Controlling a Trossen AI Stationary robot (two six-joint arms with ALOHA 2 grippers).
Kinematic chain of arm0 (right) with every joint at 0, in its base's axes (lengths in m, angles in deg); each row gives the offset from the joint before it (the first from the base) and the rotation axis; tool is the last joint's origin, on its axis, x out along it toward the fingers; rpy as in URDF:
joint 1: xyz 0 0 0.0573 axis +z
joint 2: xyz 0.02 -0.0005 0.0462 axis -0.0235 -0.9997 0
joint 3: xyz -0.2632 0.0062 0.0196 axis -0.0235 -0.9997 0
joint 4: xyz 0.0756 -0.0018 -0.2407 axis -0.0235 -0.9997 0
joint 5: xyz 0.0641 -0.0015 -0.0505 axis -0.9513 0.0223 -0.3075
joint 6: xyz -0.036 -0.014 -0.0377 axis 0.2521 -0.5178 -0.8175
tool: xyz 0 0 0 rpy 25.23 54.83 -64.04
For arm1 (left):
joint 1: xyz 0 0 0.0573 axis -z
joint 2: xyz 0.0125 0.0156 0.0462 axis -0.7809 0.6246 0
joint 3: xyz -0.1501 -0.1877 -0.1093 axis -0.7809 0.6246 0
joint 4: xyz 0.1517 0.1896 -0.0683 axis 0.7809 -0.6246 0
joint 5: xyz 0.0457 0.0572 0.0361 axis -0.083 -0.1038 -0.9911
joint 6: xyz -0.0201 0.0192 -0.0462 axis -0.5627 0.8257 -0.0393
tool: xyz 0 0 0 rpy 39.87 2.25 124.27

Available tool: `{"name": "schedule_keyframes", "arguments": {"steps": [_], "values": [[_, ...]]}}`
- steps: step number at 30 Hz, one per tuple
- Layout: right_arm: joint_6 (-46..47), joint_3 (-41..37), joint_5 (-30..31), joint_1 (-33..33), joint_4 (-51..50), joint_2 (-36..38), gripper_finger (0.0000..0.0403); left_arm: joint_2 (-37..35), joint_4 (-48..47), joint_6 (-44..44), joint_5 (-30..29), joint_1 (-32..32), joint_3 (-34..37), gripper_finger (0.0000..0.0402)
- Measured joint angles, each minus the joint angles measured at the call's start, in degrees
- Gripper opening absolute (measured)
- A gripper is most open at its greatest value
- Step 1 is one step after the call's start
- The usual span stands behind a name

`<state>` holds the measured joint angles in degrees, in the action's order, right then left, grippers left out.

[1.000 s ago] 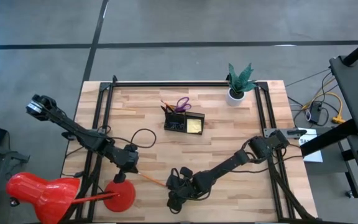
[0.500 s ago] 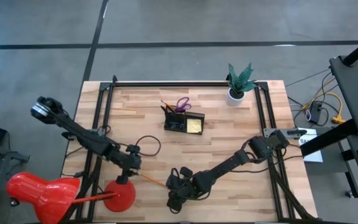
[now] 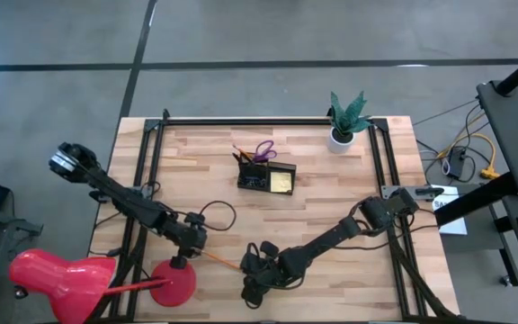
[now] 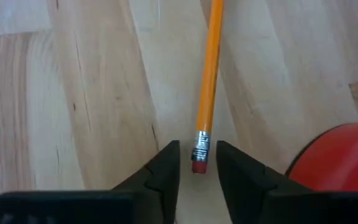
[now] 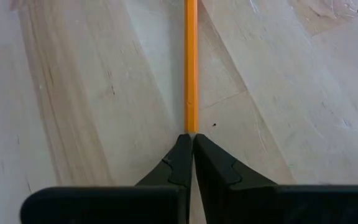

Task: Pick and place office supplies into organizer
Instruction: Put the pencil into the desk organizer

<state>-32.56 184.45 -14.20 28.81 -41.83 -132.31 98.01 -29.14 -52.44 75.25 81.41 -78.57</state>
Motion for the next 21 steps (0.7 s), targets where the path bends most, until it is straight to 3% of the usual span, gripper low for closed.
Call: {"name": "schedule_keyframes", "arguments": {"steps": [7, 13, 21], "values": [[0.02, -0.02, -0.05, 0.00, 0.02, 0.00, 0.0008, -0.18, -0.14, 2.34, -2.21, 0.00, -0.09, 0.0014], [0.21, -0.12, 0.53, 0.16, -0.66, 0.99, 0.0009, -2.86, -5.90, 4.00, -3.00, -0.04, -2.85, 0.0006], [8.53, 0.90, 15.03, 1.73, -16.69, 5.63, 0.0009, -9.53, -28.63, 11.16, -12.47, -0.69, -17.42, 0.0003]]}}
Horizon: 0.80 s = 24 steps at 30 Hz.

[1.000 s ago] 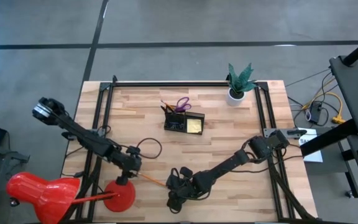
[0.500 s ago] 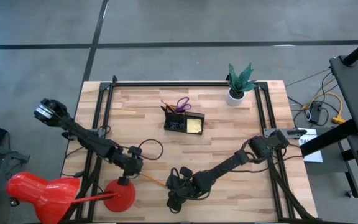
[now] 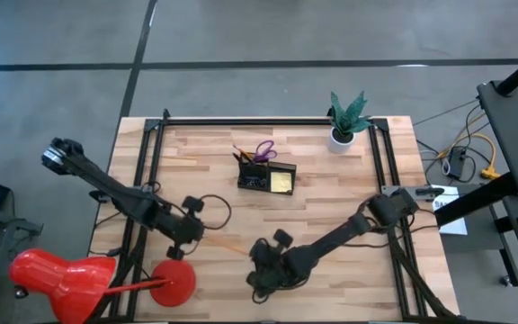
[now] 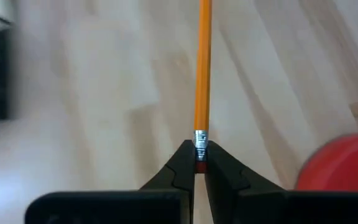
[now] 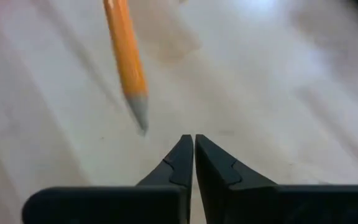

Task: Pick and place office supplies into organizer
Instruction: Put the pencil into the desk organizer

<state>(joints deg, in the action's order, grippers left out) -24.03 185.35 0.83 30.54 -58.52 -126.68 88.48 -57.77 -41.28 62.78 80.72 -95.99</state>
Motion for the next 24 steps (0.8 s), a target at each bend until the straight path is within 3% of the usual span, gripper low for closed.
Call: {"name": "schedule_keyframes", "arguments": {"steps": [8, 15, 24], "values": [[11.76, 0.05, 11.83, 3.31, -10.76, 5.15, 0.0009, 1.79, -28.14, 9.92, -18.68, -4.56, -20.66, 0.0002], [24.04, 0.11, 14.77, 6.58, -15.54, 5.63, 0.0009, 10.23, -40.27, 28.16, -32.37, -16.09, -33.90, 0.0002], [28.36, 0.24, 17.38, 8.30, -15.31, 5.63, 0.0009, 19.40, -50.88, 48.99, -32.56, -32.95, -52.27, 0.0002]]}}
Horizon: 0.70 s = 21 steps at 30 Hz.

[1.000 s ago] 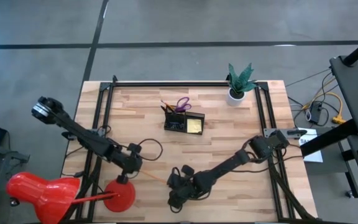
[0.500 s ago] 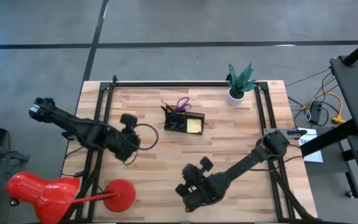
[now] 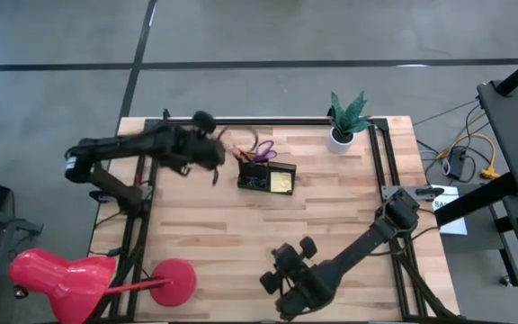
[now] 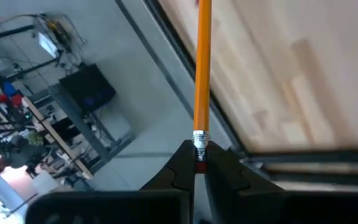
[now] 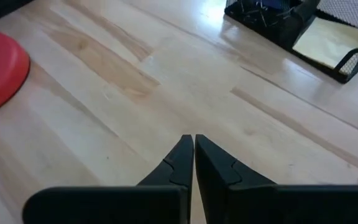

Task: Pick and place office supplies into organizer
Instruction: Put the pencil into the desk organizer

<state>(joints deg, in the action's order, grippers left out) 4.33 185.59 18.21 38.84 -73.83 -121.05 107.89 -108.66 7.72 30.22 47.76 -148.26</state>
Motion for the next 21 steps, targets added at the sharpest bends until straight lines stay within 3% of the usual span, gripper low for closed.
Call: {"name": "schedule_keyframes", "arguments": {"steps": [4, 10, 21], "values": [[-0.01, 0.00, 0.80, -0.47, -0.10, 0.02, 0.0009, 4.10, 3.56, 5.53, 1.62, -4.95, -4.62, 0.0002], [0.61, 0.00, 2.25, -2.23, -0.07, 0.02, 0.0009, 8.07, 6.73, 12.32, 1.95, -7.23, -3.88, 0.0002], [0.78, 0.05, 2.25, -2.69, 0.90, 0.07, 0.0009, 14.33, 7.30, 13.03, 1.62, -8.06, -3.07, 0.0002]]}}
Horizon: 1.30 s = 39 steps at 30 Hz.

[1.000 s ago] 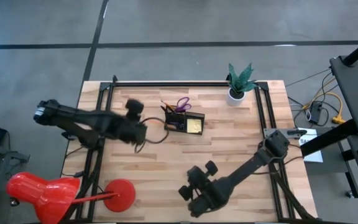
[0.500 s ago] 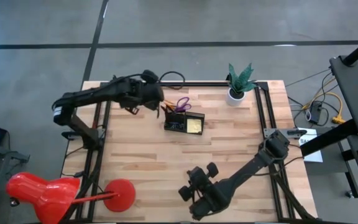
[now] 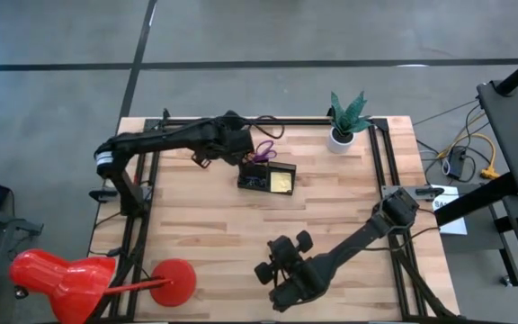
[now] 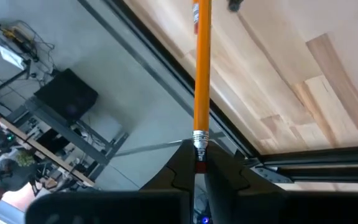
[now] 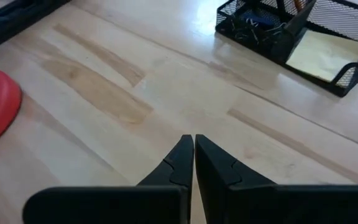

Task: Pick and place office supplies into organizer
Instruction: Put the pencil into the desk organizer, then return to Home Position

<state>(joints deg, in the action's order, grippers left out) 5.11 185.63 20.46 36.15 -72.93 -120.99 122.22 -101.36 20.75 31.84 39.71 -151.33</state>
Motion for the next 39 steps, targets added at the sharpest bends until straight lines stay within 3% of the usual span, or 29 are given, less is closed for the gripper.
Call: {"name": "schedule_keyframes", "arguments": {"steps": [12, 27, 39], "values": [[-1.24, 0.02, -0.11, 0.31, 2.44, 0.00, 0.0009, 5.99, 0.80, -0.03, 0.16, 1.68, 0.38, 0.0002], [-2.80, 0.02, -0.26, 0.44, 2.43, 0.00, 0.0009, 8.38, 5.74, 0.94, -3.10, 6.32, 0.45, 0.0012], [-3.15, 0.02, -0.52, 0.44, 2.46, 0.00, 0.0009, 9.67, 5.51, -7.44, -2.58, 7.51, 0.82, 0.0055]]}}
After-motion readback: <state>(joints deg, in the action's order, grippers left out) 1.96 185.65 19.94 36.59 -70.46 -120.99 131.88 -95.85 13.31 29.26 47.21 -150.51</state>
